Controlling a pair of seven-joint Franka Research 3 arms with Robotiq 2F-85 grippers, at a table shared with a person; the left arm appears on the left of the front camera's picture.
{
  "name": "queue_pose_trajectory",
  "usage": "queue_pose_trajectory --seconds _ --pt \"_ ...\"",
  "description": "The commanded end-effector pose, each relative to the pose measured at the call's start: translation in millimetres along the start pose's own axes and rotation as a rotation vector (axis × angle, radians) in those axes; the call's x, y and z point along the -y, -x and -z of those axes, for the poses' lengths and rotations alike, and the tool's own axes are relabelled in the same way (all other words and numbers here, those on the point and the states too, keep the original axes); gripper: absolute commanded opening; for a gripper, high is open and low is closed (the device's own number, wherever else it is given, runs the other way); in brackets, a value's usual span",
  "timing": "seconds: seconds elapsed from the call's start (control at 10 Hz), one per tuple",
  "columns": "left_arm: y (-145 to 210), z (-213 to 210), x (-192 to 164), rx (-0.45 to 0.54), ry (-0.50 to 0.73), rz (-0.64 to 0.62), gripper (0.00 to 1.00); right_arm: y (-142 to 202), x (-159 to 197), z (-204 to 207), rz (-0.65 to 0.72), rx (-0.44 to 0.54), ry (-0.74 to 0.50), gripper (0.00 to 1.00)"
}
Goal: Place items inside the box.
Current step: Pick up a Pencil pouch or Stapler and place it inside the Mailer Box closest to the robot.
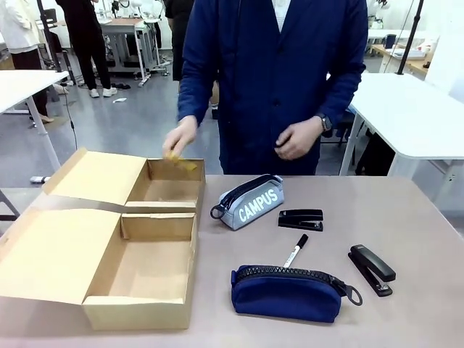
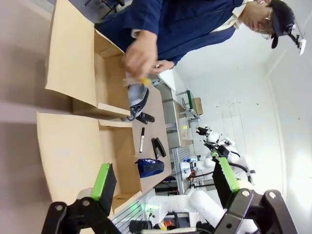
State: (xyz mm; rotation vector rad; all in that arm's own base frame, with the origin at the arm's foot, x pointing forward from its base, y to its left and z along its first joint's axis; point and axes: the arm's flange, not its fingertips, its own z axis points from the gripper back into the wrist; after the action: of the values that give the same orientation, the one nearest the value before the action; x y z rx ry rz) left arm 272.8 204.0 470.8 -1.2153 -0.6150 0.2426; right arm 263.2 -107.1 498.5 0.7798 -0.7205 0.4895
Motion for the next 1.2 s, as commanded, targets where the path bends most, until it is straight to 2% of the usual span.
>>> queue_pose_trajectory --seconds 0.0,0.1,0.2,0.4,0.5,0.6,0.8,0.9,1.0,1.1 --pt "-1.4 0.6 0.6 0.014 0.026 0.019 1.0 -18.4 -29.7 92.3 -0.231 -0.192 -0.048 1.0" --pt "-1.4 0.6 0.6 0.014 0.026 0.019 1.0 -19.4 -41.7 110.3 -0.217 -0.245 -0.008 1.0" --pt "-1.4 0.6 0.6 0.014 0.026 0.019 1.0 -22.2 -23.5 50.8 -0.107 -0.129 -0.031 1.0" --pt "-1.4 0.6 0.6 0.014 0.026 0.019 1.0 -22.2 -23.5 50.8 -0.107 -0.129 -0.031 1.0" --pt "-1.4 0.6 0.6 0.014 0.026 0.019 1.0 -31.1 -37.9 86.2 -0.157 -0.209 -0.032 1.0" --pt "-1.4 0.6 0.6 0.014 0.026 0.019 1.0 -40.5 -46.2 105.8 -0.415 -0.335 -0.05 1.0" --pt "-1.4 0.6 0.6 0.014 0.026 0.019 1.0 -89.6 -45.8 168.5 -0.724 -0.466 -0.04 1.0" --pt "-1.4 0.6 0.6 0.014 0.026 0.019 1.0 -107.4 -47.1 199.4 -0.889 -0.477 -0.103 1.0" --pt "-1.4 0.6 0.6 0.014 0.026 0.019 1.0 -119.0 -48.9 231.8 -0.983 -0.525 -0.052 1.0" --pt "-1.4 0.6 0.6 0.014 0.026 0.019 1.0 -125.6 -57.1 261.5 -1.098 -0.511 -0.047 1.0"
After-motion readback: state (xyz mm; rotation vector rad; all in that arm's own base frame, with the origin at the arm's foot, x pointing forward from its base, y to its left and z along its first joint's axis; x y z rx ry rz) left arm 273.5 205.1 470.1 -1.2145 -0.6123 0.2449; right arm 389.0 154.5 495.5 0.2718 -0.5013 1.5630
